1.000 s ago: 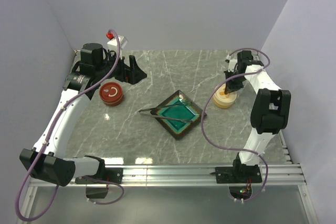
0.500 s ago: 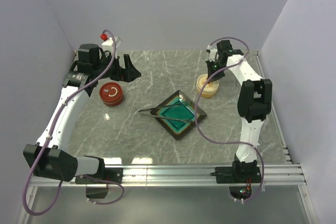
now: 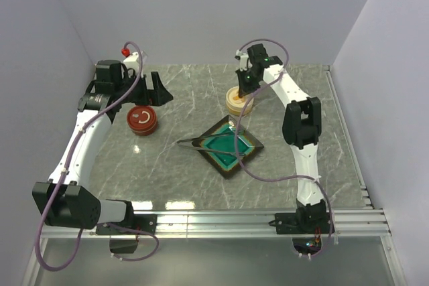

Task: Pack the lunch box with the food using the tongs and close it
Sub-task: Move the lunch box

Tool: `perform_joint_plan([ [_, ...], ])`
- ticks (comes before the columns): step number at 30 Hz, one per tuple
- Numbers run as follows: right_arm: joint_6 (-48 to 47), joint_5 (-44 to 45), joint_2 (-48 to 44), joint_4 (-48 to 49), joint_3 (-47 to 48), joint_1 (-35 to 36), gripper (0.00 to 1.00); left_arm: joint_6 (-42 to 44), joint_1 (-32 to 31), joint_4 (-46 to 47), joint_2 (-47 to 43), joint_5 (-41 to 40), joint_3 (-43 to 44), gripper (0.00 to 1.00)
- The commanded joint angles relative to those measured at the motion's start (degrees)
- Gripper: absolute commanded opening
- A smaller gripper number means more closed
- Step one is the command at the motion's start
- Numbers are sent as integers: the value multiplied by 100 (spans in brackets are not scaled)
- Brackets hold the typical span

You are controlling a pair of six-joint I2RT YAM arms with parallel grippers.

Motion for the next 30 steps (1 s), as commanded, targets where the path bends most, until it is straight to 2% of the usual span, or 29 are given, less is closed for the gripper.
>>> perform_joint_plan([
  [1,107,-155,498,241,319,374,0,-16,86,-10,-67,-9,-101,99],
  [11,361,-357,1043,530,1004,840,0,28,279,-115,-128,-27,-225,99],
  [30,994,-832,1236,1102,1365,1851,0,63,728,-203,-172,-27,-383,100],
])
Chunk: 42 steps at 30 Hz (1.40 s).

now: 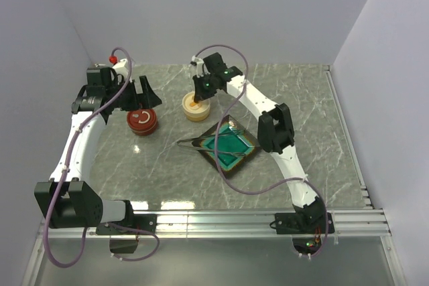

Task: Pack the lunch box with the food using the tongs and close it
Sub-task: Move the lunch box

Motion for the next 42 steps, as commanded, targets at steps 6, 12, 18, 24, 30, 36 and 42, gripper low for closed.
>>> perform_joint_plan([
  [6,295,-485,290,193,86,762,0,15,256,-30,-188,2,-45,99],
  [12,304,-582,211,167,-98,1132,0,32,450,-92,-179,72,-1,100],
  [18,295,-679,0,149,-467,1378,0,59,547,-127,-162,133,26,99],
  [24,243,-740,-193,105,-705,1632,0,76,608,-136,-188,177,34,99],
  [30,225,-828,-299,97,-872,1958,0,85,652,-153,-205,204,69,99],
  [36,374,-925,-299,228,-863,2204,0,15,784,-197,-214,256,122,100],
  [42,805,-987,-202,571,-793,2397,0,-240,1073,-189,-231,581,272,99],
])
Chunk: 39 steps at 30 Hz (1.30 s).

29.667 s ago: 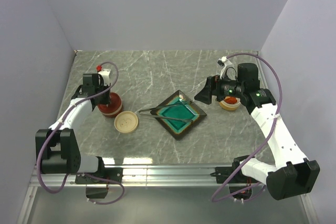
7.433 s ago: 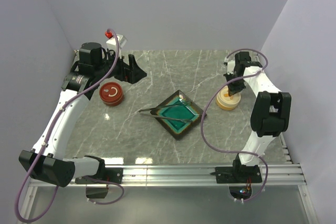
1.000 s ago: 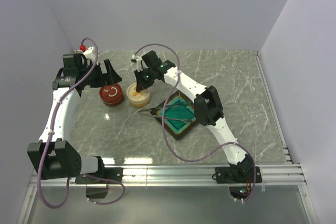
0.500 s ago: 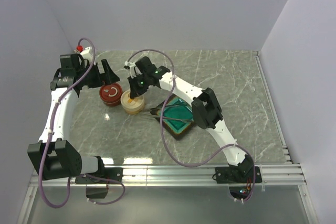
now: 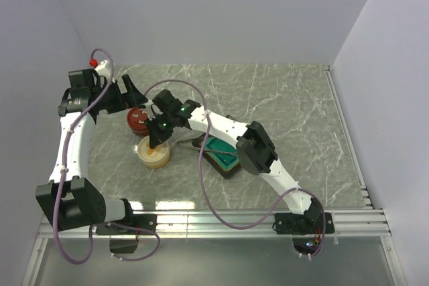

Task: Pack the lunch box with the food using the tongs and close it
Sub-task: Move the lunch box

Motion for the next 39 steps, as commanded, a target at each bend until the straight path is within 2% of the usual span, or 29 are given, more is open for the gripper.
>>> perform_joint_plan([
  [1,309,-58,49,121,-58,183,0,-188,169,34,-238,302,320,100],
  [14,836,356,313,842,126,289,0,-592,986,210,-599,592,434,99],
  [33,1259,505,559,1677,285,377,0,-135,1488,-361,-485,715,671,99],
  [35,1250,531,568,1651,276,403,9,-118,1505,-387,-502,706,680,100],
  [39,1171,681,559,1598,241,386,12,-126,1505,-387,-511,741,654,99],
])
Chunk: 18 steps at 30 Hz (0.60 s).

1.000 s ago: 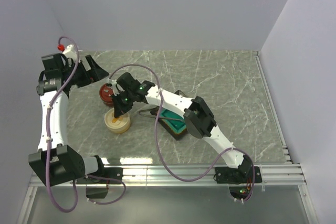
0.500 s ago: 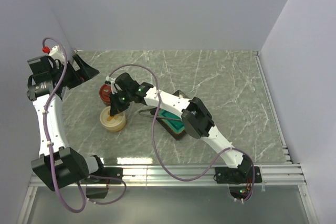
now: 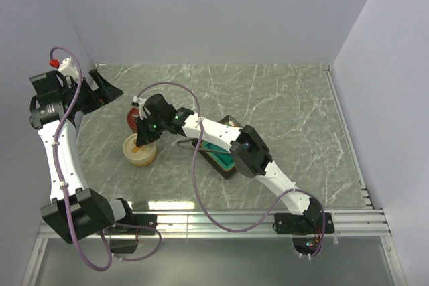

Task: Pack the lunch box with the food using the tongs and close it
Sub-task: Move the lunch box

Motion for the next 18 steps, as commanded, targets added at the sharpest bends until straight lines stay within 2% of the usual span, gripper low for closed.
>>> perform_joint_plan([
  [1,-121,265,216,206,127,95,12,88,28,-14,-32,145,217,99],
  [7,-165,345,172,188,30,104,27,53,45,-5,-76,180,234,99],
  [8,-165,362,146,179,13,104,36,88,45,-5,-67,171,234,99],
  [10,-165,380,120,162,4,95,38,105,45,-22,-67,162,243,99],
  [12,-165,371,67,144,13,95,45,97,45,-22,-67,189,234,99],
  [18,-209,397,-162,74,13,104,52,88,45,4,-94,276,226,100],
])
